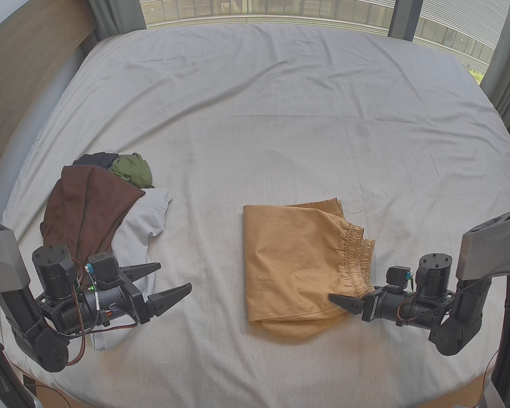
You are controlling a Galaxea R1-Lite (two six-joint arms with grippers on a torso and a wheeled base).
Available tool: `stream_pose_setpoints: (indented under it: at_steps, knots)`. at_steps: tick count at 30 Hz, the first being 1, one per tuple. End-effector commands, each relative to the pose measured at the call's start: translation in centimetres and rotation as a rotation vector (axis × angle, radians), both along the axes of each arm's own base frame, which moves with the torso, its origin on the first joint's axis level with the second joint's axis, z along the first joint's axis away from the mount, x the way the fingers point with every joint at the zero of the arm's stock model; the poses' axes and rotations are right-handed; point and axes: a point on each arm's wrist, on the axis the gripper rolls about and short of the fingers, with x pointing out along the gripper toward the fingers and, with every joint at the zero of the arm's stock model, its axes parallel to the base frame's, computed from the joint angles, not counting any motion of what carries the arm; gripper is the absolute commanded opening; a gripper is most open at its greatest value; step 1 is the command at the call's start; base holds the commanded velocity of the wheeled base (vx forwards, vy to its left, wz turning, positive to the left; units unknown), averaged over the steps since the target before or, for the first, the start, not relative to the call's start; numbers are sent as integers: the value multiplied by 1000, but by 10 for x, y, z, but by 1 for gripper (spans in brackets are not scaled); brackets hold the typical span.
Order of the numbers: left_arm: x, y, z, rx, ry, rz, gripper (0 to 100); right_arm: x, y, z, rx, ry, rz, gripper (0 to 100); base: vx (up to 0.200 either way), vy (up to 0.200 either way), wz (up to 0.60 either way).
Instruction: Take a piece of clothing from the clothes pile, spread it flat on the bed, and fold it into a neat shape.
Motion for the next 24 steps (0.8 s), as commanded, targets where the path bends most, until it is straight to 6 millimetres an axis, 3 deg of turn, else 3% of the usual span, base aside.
stream_pose_setpoints:
  at_steps: [1,11,12,24]
  knots:
    - [0,0,0,0,2,0,100,1,0,-5,-6,16,-1,100,0,0,0]
    - [-2,1,-1,2,10,1,100,1,0,-5,-6,13,-1,100,0,0,0]
    - [-2,1,-1,2,10,1,100,0,1,-5,-6,13,0,0,0,0,0]
    - [-1,2,0,1,5,7,100,-2,16,7,22,-35,53,0,0,0,0]
